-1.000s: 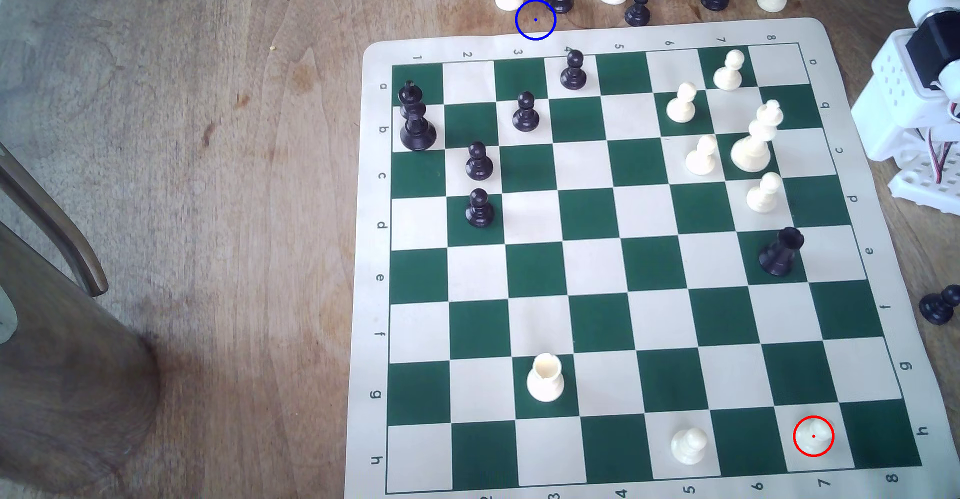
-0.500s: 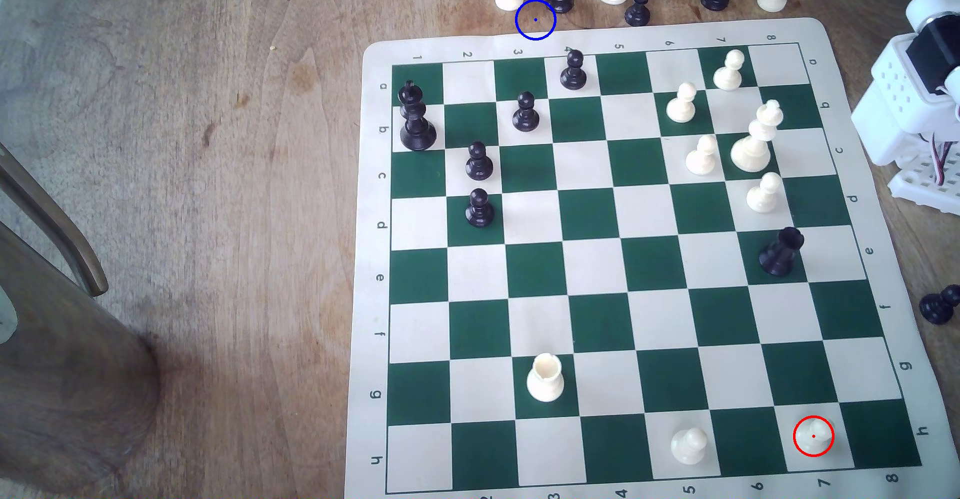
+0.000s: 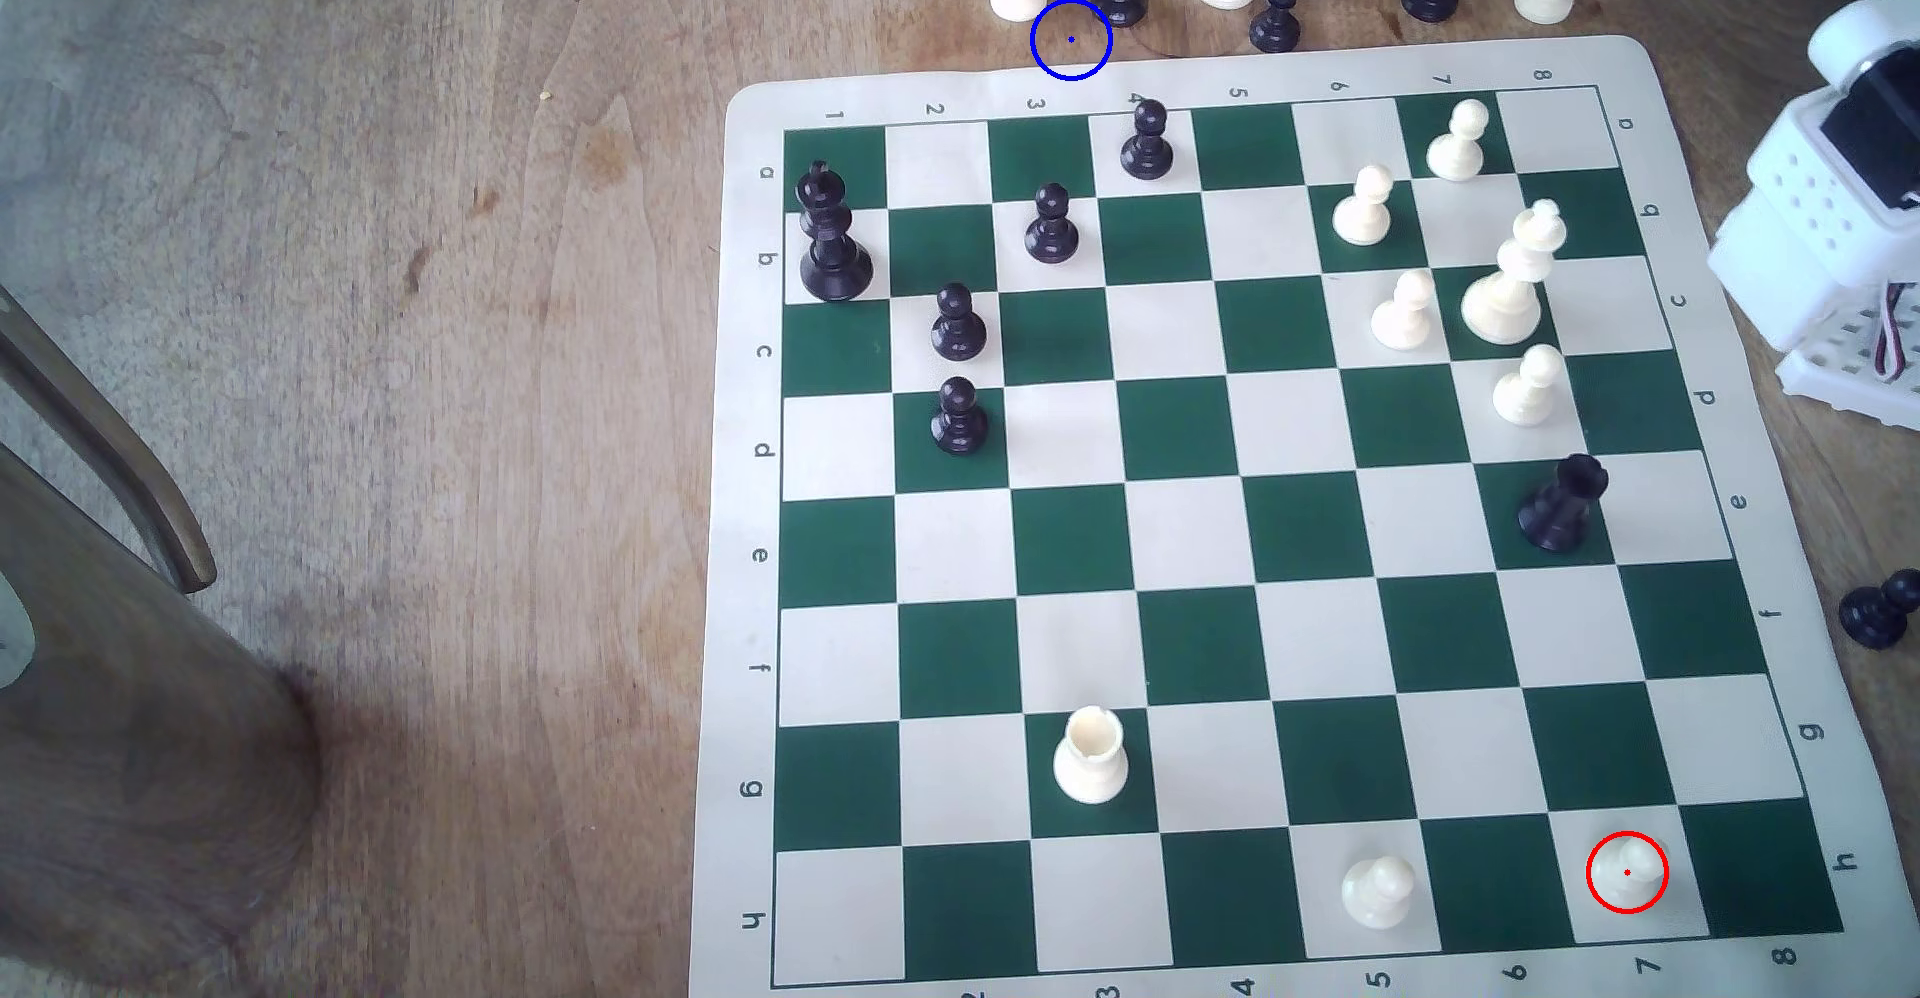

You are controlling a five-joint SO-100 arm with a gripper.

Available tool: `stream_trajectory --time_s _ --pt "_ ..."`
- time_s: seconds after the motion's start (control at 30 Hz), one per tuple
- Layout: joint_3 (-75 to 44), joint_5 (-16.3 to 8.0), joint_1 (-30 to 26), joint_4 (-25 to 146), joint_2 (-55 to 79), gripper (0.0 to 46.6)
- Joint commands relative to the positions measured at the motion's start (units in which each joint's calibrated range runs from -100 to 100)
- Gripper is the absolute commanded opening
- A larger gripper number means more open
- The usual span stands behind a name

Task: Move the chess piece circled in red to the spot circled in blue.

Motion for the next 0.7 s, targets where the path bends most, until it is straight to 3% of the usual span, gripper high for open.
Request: stream_trajectory --time_s 0.0,0.13,0.27,0.67 --pt "-15.3 -1.3 -7.2 20.8 8.1 0.1" --pt "-31.0 -4.4 -11.9 38.6 21.0 0.1" --pt "-38.7 -5.2 -15.5 47.9 32.7 0.8" --pt "-51.0 -8.1 -26.3 48.9 60.7 2.2"
